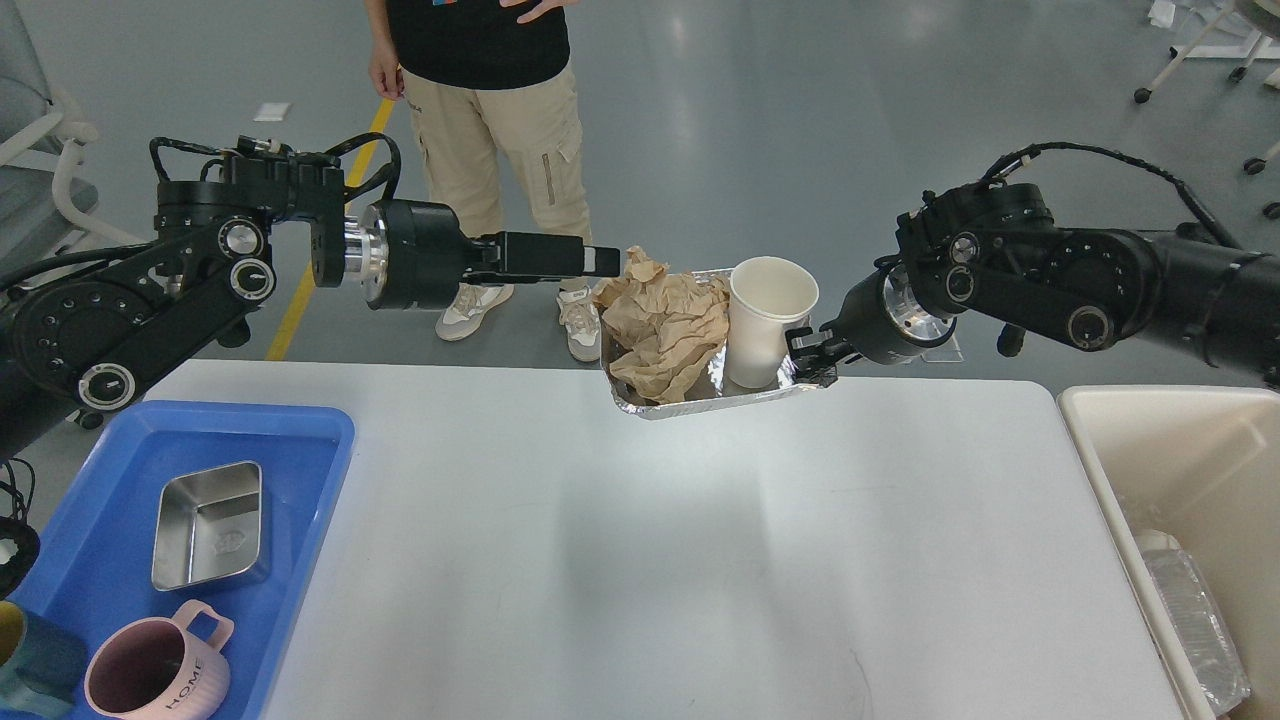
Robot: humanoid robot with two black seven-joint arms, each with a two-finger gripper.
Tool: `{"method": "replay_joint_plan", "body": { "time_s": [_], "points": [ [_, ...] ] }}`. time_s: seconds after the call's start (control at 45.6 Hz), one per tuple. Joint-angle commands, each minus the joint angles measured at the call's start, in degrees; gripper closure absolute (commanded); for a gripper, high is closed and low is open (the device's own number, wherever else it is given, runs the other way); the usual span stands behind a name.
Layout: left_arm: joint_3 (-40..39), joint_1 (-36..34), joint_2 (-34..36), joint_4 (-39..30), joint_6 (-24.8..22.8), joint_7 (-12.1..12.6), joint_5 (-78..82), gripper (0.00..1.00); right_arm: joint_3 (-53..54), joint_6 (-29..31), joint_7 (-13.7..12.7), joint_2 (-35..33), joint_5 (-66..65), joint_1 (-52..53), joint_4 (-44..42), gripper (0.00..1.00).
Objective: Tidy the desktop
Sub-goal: 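Place the cloth into the foil tray and open the left gripper, then carry the loaded foil tray with the right gripper into the white bin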
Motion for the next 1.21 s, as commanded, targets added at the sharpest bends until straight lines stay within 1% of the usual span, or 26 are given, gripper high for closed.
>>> {"method": "replay_joint_plan", "body": {
  "time_s": [0.0,0.088,0.11,0.132,0.175,0.197,0.329,0.439,0.526,0.658,0.812,0.987,1.119,1.184],
  "points": [
    [0.1,3.1,4.1,-0.1,3.3,3.1,-0.5,0.03,0.0,0.0,0.0,0.1,0.0,0.0,0.0,1.0],
    [0.1,5.6,7.3,-0.3,5.6,8.5,-2.4,0.03,0.0,0.0,0.0,0.1,0.0,0.0,0.0,1.0],
    [0.1,6.9,8.4,-0.3,6.4,10.4,-3.4,0.03,0.0,0.0,0.0,0.1,0.0,0.0,0.0,1.0],
    [0.1,7.6,8.9,-0.3,7.0,11.6,-4.0,0.03,0.0,0.0,0.0,0.1,0.0,-0.1,0.0,1.0],
    [0.0,9.1,10.0,-0.3,8.3,13.3,-5.6,0.03,0.0,-0.1,0.0,0.2,0.0,-0.1,0.0,1.0],
    [0.0,9.9,10.6,-0.3,9.1,13.6,-6.6,0.03,0.0,0.0,0.0,0.2,0.0,-0.1,0.0,1.0],
    [-1.9,14.7,12.8,-0.5,15.1,13.6,-16.3,0.03,0.0,-0.1,0.0,0.1,0.0,-0.2,0.0,1.0],
    [-5.8,20.0,13.3,-0.6,17.6,13.2,-23.7,0.03,0.0,0.0,0.0,0.0,0.0,-0.2,0.0,1.0],
    [-12.9,24.5,12.7,-0.7,17.7,13.2,-27.6,0.02,0.0,0.0,0.0,0.0,0.0,-0.3,0.0,1.0],
    [-23.1,29.8,10.4,-0.8,17.3,13.2,-28.8,0.02,0.0,-0.1,0.0,-0.2,0.0,-0.4,-0.1,1.0],
    [-32.2,36.5,7.2,-1.0,17.3,13.2,-31.5,0.02,0.0,-0.1,0.0,-0.5,0.0,-0.5,-0.2,1.0],
    [-37.2,40.9,5.1,-1.0,17.4,13.4,-35.8,0.02,0.0,-0.1,0.0,-0.6,0.0,-0.5,-0.2,1.0],
    [-37.5,43.9,5.5,-1.7,16.9,14.3,-40.7,0.02,0.0,-0.1,0.0,-0.8,0.0,-0.5,-0.1,1.0],
    [-37.3,45.8,6.5,-2.2,15.1,14.3,-41.6,0.02,0.0,-0.1,0.0,-1.2,0.0,-0.5,-0.2,1.0]
  ]
}}
